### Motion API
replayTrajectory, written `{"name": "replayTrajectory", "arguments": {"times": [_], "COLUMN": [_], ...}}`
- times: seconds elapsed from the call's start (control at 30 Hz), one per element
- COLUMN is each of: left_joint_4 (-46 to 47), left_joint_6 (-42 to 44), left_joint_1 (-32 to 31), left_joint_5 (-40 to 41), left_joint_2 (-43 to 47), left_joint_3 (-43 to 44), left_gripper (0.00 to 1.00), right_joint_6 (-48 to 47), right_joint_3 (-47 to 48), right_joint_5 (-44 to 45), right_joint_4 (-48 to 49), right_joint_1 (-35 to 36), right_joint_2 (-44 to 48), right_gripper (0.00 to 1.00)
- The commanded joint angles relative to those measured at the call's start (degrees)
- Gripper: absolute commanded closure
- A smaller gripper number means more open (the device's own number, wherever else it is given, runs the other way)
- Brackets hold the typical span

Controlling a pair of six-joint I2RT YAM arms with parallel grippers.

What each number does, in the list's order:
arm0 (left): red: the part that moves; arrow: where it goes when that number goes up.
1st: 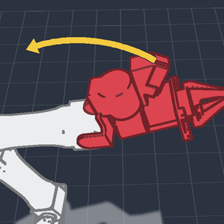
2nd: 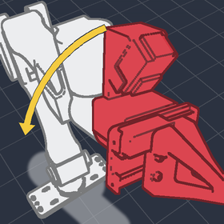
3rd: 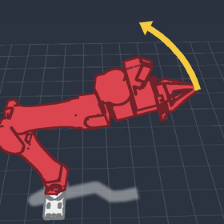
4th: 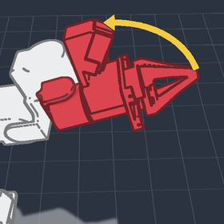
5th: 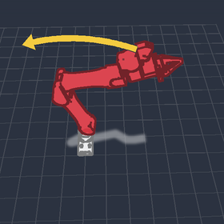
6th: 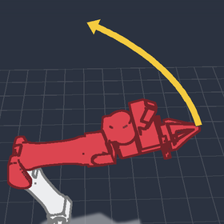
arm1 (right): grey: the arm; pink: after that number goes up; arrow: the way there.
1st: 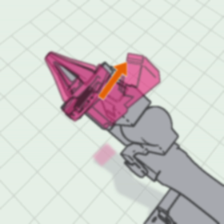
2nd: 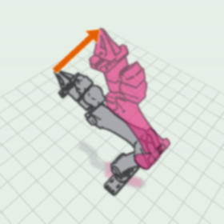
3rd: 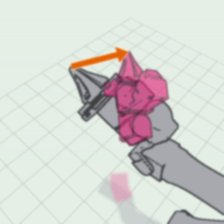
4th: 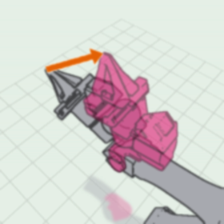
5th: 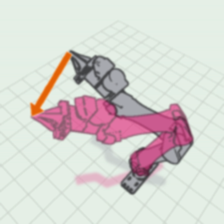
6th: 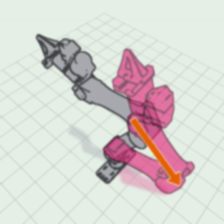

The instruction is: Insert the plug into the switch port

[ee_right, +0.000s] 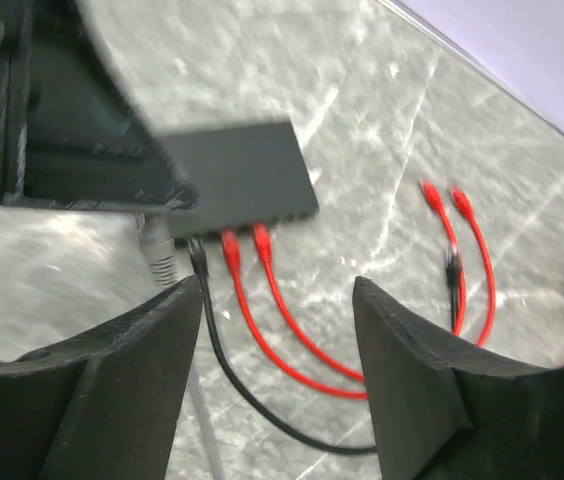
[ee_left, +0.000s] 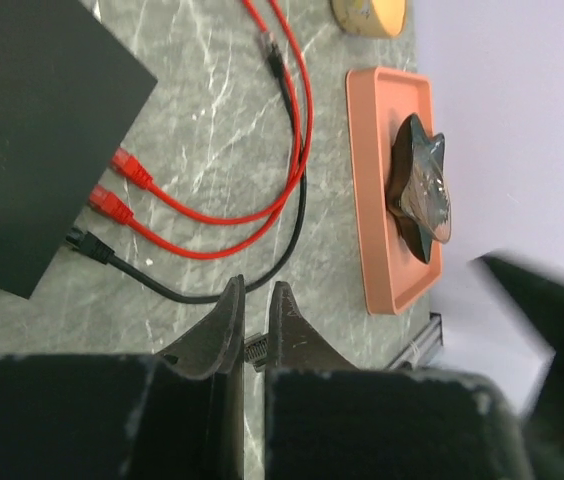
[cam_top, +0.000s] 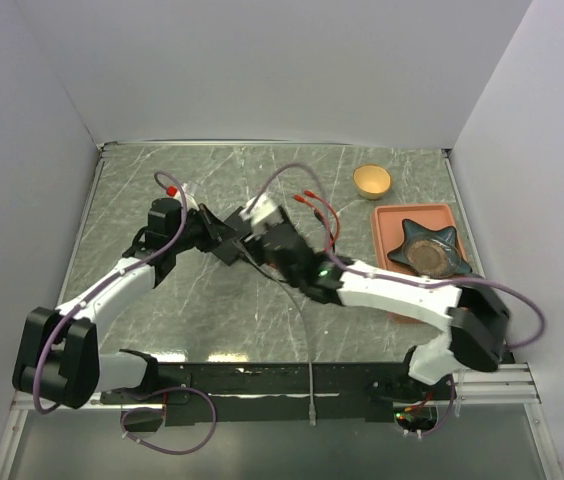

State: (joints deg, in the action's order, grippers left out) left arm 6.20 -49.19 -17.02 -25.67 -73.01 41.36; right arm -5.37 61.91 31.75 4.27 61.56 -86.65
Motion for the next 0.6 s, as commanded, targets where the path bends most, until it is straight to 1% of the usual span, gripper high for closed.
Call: {"name": "replayTrajectory", "arguments": {"times": [0.0, 0.03, 0.07, 0.13, 0.17, 0.27, 0.3, 0.4, 0.5, 0.53, 0.57], "left_joint_4": [3.2, 4.08, 5.3, 8.81, 9.96, 14.36, 15.59, 18.06, 18.94, 19.29, 19.55], "left_joint_6": [4.1, 4.19, 4.28, 3.75, 3.75, 2.96, 2.35, 1.73, 1.29, 1.03, 0.94], "left_joint_1": [-0.12, -0.12, -0.12, -0.12, -0.21, -0.21, -0.21, -0.21, -0.3, -0.3, -0.39], "left_joint_5": [3.52, 3.61, 3.52, 3.26, 3.08, 1.6, 1.41, -0.08, -1.92, -2.27, -2.89], "left_joint_2": [5.33, 7.08, 8.05, 10.94, 11.92, 15.17, 15.88, 17.2, 17.12, 16.94, 16.76], "left_joint_3": [-1.54, -2.07, -2.69, -4.62, -5.23, -7.17, -8.22, -9.02, -8.67, -8.67, -8.67], "left_gripper": [0.99, 0.99, 0.99, 0.99, 0.99, 0.99, 0.99, 0.99, 0.99, 0.99, 0.99], "right_joint_6": [7.99, 8.35, 8.7, 8.09, 7.57, 7.74, 8.52, 10.2, 11.52, 11.78, 12.74], "right_joint_3": [-1.27, -1.0, -0.83, -0.74, -0.65, -1.18, -1.79, -3.45, -2.68, -2.24, -1.97], "right_joint_5": [-21.33, -25.38, -31.25, -36.91, -41.54, -48.17, -52.53, -56.95, -57.06, -56.71, -56.27], "right_joint_4": [-2.51, -3.99, -4.79, -6.38, -6.47, -5.95, -5.25, -1.64, -0.85, -0.85, -0.76], "right_joint_1": [-7.41, -8.81, -9.61, -10.76, -10.85, -10.76, -10.85, -10.93, -10.85, -10.93, -10.85], "right_joint_2": [8.33, 9.04, 9.31, 9.4, 9.4, 8.96, 8.87, 8.69, 7.29, 6.24, 5.71], "right_gripper": [0.25, 0.25, 0.25, 0.24, 0.23, 0.21, 0.21, 0.21, 0.22, 0.24, 0.31]}}
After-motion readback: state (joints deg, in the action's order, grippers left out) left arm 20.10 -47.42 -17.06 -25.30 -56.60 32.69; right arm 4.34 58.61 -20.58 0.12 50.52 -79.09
